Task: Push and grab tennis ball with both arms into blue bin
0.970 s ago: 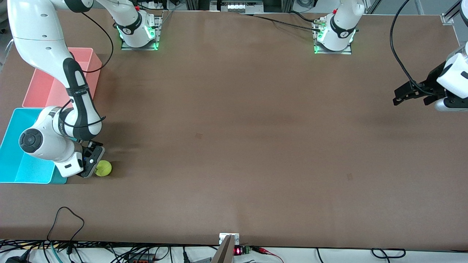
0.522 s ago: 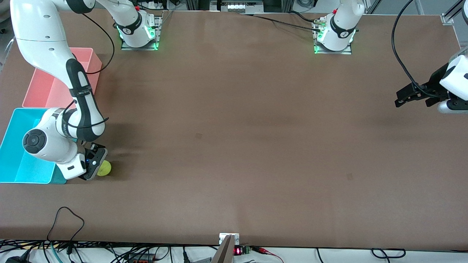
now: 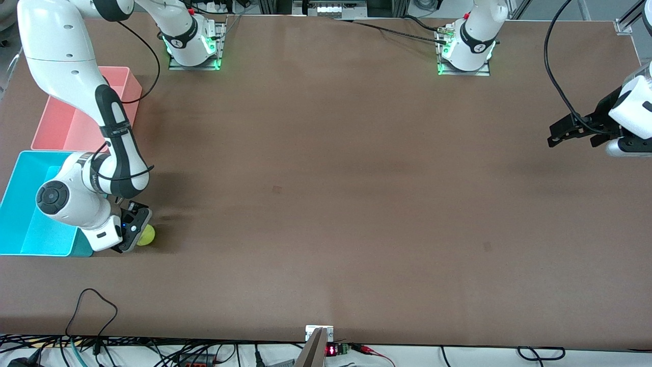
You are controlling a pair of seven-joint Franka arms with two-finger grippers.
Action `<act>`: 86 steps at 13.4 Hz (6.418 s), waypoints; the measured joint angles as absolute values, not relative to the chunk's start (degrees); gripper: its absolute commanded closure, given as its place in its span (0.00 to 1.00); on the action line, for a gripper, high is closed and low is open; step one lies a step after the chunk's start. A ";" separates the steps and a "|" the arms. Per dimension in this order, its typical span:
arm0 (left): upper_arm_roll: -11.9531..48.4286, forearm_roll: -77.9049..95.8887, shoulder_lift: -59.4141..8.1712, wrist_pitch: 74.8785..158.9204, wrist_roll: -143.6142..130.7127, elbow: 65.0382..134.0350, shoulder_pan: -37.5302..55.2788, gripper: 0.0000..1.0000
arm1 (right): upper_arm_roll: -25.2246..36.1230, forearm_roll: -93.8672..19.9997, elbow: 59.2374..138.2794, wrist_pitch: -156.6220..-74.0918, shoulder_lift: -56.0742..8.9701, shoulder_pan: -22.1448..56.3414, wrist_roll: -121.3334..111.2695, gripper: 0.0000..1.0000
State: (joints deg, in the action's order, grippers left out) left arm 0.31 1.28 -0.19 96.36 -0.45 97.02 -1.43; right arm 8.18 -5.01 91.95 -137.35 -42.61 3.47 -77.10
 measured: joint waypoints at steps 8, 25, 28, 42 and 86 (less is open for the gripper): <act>0.30 1.28 -0.17 95.50 -0.40 96.84 -1.45 0.00 | 8.18 -5.07 91.86 -138.51 -43.14 4.04 -77.10 0.38; 0.30 1.28 -0.17 95.50 -0.40 96.71 -1.45 0.00 | 9.27 -5.32 98.64 -135.22 -29.52 0.04 -64.54 1.00; 0.30 1.28 -0.17 95.50 -0.40 96.66 -1.45 0.00 | 9.67 -4.75 104.28 -131.57 -21.81 -4.63 -63.69 1.00; 0.50 1.29 0.05 94.66 -0.34 96.22 -1.28 0.00 | 15.39 -0.50 108.70 -131.33 -26.57 -12.71 -43.87 1.00; 0.68 1.33 0.17 91.51 -0.41 96.20 -1.60 0.00 | 0.91 -0.49 92.82 -88.21 -2.54 2.13 -3.10 0.00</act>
State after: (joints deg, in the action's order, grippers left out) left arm 0.68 1.33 0.17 91.51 -0.41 96.20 -1.60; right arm 0.91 -0.49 92.82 -88.21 -2.54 2.13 -3.10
